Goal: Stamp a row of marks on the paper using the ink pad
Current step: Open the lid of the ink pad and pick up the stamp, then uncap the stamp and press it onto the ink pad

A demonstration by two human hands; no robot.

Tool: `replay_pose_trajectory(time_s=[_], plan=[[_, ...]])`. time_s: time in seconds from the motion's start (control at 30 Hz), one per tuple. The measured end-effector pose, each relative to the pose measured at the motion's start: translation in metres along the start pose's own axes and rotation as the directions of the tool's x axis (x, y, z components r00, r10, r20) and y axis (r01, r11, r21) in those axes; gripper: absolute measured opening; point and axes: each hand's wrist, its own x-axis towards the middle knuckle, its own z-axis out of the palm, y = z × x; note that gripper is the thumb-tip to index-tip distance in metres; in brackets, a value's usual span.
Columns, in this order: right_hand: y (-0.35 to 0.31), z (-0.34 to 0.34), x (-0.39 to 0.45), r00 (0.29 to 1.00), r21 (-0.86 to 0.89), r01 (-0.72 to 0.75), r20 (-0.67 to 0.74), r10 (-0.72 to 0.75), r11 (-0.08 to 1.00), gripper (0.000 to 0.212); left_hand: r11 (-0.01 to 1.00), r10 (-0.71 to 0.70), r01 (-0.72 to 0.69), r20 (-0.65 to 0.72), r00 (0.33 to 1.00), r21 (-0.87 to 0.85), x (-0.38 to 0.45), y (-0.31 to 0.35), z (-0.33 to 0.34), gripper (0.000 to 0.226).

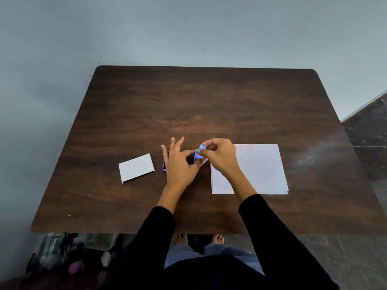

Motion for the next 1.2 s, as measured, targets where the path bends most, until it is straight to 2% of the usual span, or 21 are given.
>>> replay_pose_trajectory(time_s=[0.3, 0.47, 0.6, 0.83, 0.9, 1.0, 1.1, 1.2], plan=[[0.008, -0.007, 0.006, 0.987, 0.042, 0.069, 0.143, -0.075, 0.997, 0.025, 1.000, -0.004, 0.004, 0.043, 0.999, 0.000, -0.002, -0.001, 0.002, 0.034], [0.010, -0.013, 0.009, 0.997, 0.179, 0.054, 0.044, -0.063, 0.982, 0.027, 0.999, 0.005, -0.005, 0.003, 1.000, 0.035, -0.006, 0.000, 0.003, 0.039], [0.007, -0.019, 0.012, 0.999, 0.356, 0.013, -0.047, 0.004, 0.934, 0.029, 0.974, 0.125, -0.112, -0.054, 0.991, 0.197, -0.029, -0.007, 0.014, 0.038], [0.004, -0.018, 0.009, 0.991, 0.512, -0.111, -0.010, 0.135, 0.852, 0.027, 0.934, 0.123, -0.093, -0.067, 0.990, 0.346, -0.057, -0.012, 0.029, 0.042], [0.002, -0.020, 0.007, 0.984, 0.628, -0.164, 0.053, 0.168, 0.761, 0.025, 0.933, 0.108, -0.086, -0.043, 0.993, 0.350, -0.059, -0.012, 0.030, 0.059], [0.001, -0.025, 0.004, 0.954, 0.849, -0.293, 0.227, 0.197, 0.439, 0.020, 0.932, 0.052, -0.036, -0.034, 0.998, 0.362, -0.059, -0.013, 0.028, 0.097], [0.003, -0.028, 0.000, 0.922, 0.916, -0.374, 0.349, 0.169, 0.146, 0.018, 0.928, -0.045, 0.078, -0.097, 0.994, 0.366, -0.056, -0.022, 0.019, 0.113], [0.001, -0.026, -0.001, 0.904, 0.917, -0.394, 0.399, 0.151, -0.064, 0.017, 0.893, -0.142, 0.180, -0.122, 0.982, 0.414, -0.051, -0.031, 0.010, 0.121]])
